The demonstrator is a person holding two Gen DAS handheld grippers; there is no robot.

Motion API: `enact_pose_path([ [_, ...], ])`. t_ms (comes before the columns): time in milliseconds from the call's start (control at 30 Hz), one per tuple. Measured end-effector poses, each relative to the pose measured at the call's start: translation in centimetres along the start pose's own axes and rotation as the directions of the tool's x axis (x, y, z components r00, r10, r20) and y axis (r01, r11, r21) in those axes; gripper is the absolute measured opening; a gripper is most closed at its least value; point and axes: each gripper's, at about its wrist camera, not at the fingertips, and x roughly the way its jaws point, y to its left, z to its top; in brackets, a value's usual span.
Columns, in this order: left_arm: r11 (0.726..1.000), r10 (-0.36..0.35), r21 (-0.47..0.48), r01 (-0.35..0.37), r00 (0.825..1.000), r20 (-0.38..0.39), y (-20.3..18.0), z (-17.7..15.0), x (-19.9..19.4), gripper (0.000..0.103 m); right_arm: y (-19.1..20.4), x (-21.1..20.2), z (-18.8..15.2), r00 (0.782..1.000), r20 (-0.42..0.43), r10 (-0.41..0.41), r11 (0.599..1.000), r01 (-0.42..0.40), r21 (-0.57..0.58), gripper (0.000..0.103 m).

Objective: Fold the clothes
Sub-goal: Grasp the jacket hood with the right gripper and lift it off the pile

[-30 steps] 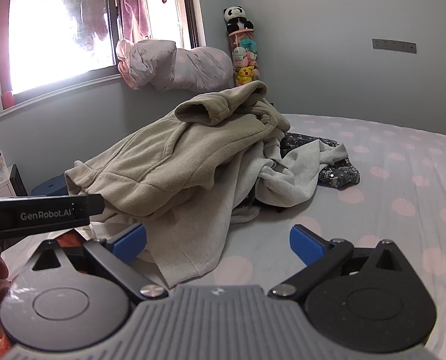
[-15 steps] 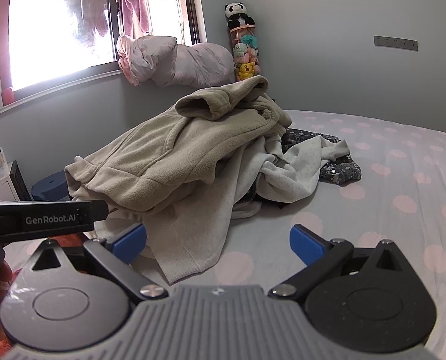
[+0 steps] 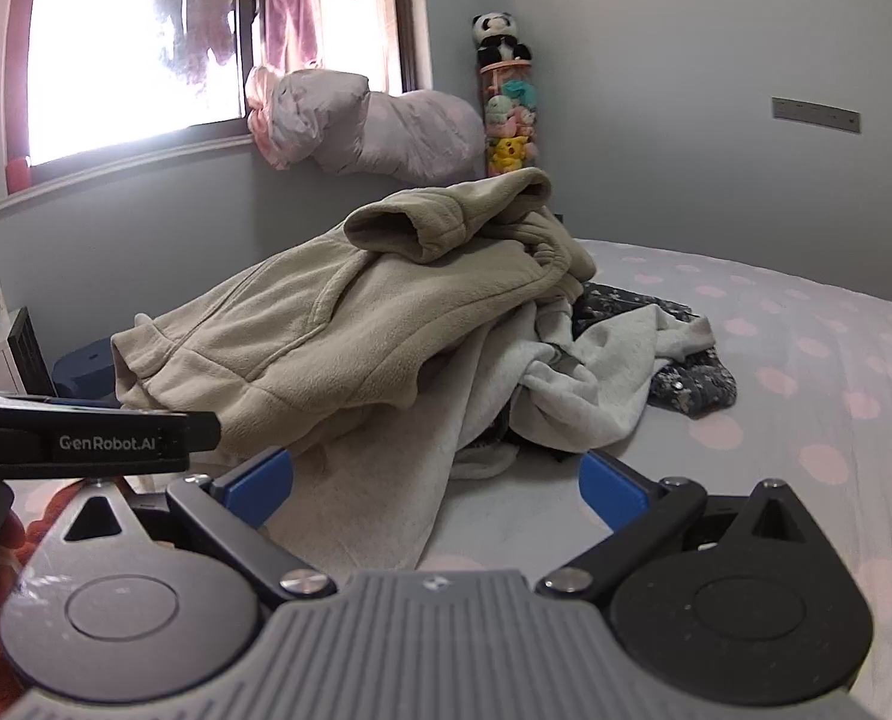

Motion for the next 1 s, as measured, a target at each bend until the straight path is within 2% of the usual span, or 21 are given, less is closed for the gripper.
enact_pose_path([
  [100,1.0,-0.001,0.015,0.001,1.0,-0.011,0.2,0.6,1.6,0.078,0.0,1.7,0.8,1.0,-0.009,0.007,1.0,-0.007,-0.009,0.102],
  [200,1.0,0.028,0.006,-0.027,0.999,-0.023,0.8,0.8,3.2,0.078,0.0,3.6,1.7,0.999,-0.018,0.026,1.0,-0.026,-0.005,0.101],
  [333,0.998,0.035,-0.043,-0.037,0.998,-0.051,2.3,0.9,5.1,0.078,0.3,6.2,2.7,0.998,-0.029,0.052,0.999,-0.053,-0.004,0.084],
  [633,0.994,0.054,-0.091,-0.062,0.994,-0.093,4.5,1.2,8.2,0.078,0.9,13.5,4.4,0.99,-0.098,0.1,0.995,-0.1,0.012,0.087],
  [733,0.994,0.056,-0.093,-0.066,0.993,-0.106,4.7,1.2,8.9,0.078,0.3,16.0,5.2,0.98,-0.156,0.126,0.989,-0.112,0.095,0.084],
  [767,0.993,0.056,-0.095,-0.066,0.993,-0.108,4.7,1.3,9.0,0.078,0.1,16.7,5.5,0.974,-0.173,0.147,0.983,-0.125,0.133,0.079],
  [800,0.993,0.056,-0.097,-0.067,0.992,-0.11,4.8,1.3,9.1,0.078,0.1,17.1,5.7,0.968,-0.183,0.175,0.976,-0.145,0.162,0.056],
  [833,0.993,0.057,-0.097,-0.068,0.992,-0.113,4.7,1.5,9.1,0.078,0.1,17.5,5.9,0.96,-0.191,0.203,0.967,-0.167,0.19,0.042],
  [867,0.993,0.059,-0.096,-0.07,0.992,-0.115,4.7,1.6,9.1,0.078,0.2,17.6,6.1,0.96,-0.192,0.204,0.966,-0.166,0.197,0.038],
  [900,0.993,0.059,-0.09,-0.07,0.992,-0.113,4.6,1.6,9.0,0.078,0.5,17.5,6.3,0.964,-0.182,0.195,0.969,-0.16,0.188,0.025],
  [933,0.994,0.06,-0.084,-0.07,0.992,-0.111,4.5,1.7,8.8,0.078,0.6,17.0,6.6,0.969,-0.158,0.191,0.97,-0.162,0.179,0.019],
  [1000,0.995,0.064,-0.075,-0.072,0.993,-0.099,4.2,1.9,8.1,0.078,0.6,15.9,7.2,0.978,-0.106,0.18,0.975,-0.163,0.154,0.017],
])
